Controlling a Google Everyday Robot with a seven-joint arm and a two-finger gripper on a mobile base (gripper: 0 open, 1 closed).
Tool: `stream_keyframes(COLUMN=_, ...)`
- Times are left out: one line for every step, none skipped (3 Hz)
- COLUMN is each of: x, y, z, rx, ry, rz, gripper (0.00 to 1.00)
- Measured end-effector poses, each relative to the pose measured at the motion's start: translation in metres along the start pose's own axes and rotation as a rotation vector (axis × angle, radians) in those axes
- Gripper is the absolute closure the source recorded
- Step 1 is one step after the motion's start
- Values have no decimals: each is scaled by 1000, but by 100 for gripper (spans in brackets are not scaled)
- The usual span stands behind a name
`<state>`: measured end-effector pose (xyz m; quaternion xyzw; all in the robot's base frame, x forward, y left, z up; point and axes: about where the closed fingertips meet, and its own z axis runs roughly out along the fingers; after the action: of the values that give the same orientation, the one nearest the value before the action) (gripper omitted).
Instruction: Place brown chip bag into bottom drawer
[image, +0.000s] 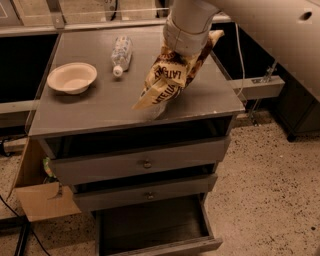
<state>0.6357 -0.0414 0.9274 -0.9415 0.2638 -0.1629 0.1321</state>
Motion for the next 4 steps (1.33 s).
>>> stream_keyframes(x=-2, y=17, z=-25, rx=5, ry=26, rz=58, gripper=100)
stream_keyframes(x=-9, y=43, z=-54, rx=9, ry=67, rz=173, gripper=100)
stream_keyframes(x=-18, y=71, z=-80, rx=14, ry=117, rz=318, gripper=100)
stream_keyframes(x=-36, y=81, z=-91, rx=37, ry=137, rz=421, gripper=100)
